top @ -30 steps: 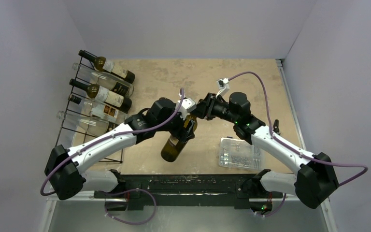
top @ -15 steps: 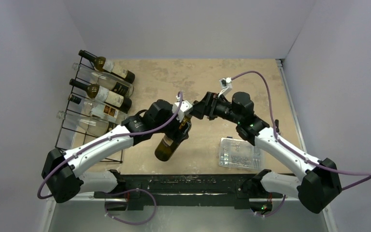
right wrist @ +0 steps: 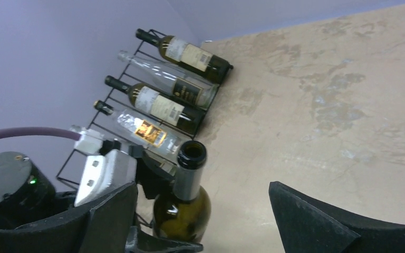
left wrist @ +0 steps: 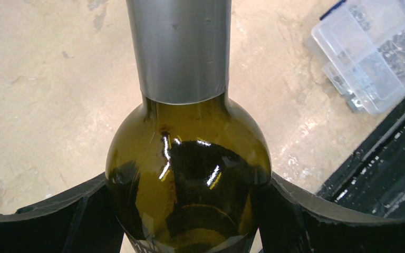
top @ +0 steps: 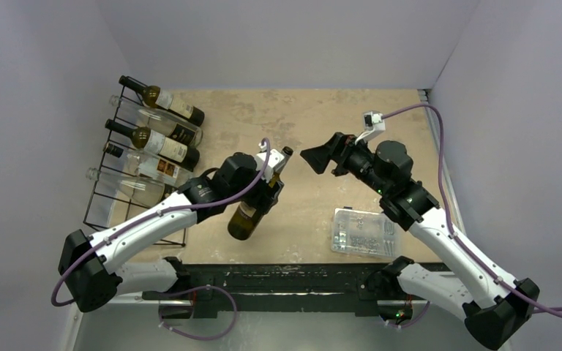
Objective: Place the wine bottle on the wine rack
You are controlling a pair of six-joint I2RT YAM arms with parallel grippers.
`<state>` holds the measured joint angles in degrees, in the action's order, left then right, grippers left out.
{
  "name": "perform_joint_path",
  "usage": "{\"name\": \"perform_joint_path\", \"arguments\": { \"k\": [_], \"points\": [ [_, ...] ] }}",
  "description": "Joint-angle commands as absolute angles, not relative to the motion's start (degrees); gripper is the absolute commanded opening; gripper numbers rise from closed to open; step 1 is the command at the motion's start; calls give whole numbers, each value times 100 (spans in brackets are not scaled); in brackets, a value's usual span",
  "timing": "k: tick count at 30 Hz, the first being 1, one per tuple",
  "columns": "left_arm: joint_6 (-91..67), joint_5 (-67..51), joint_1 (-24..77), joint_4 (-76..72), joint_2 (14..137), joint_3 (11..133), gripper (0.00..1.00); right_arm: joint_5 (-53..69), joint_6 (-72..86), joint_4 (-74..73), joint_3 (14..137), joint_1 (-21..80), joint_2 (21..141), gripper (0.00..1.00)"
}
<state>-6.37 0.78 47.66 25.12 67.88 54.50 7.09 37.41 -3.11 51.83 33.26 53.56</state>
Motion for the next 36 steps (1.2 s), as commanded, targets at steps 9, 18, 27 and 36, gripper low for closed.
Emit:
{"name": "perform_joint_path", "arguments": {
  "k": [9,18,27,36],
  "points": [
    [-2590,3385,4337,3427,6045,5626,0,70,3059,-856,5160,3297,5370,99],
    [-4824,4998,3048,5506,5507,6029,0,201,2912,-810,5099,3263,5583,99],
    [-7187,5748,2096,6126,4765,5594,0,267,2946,-792,4975,3232,5689,99],
    [-7790,6280,1380,6196,4551,5265,0,415,3014,-689,4937,3219,5915,99]
  ]
}}
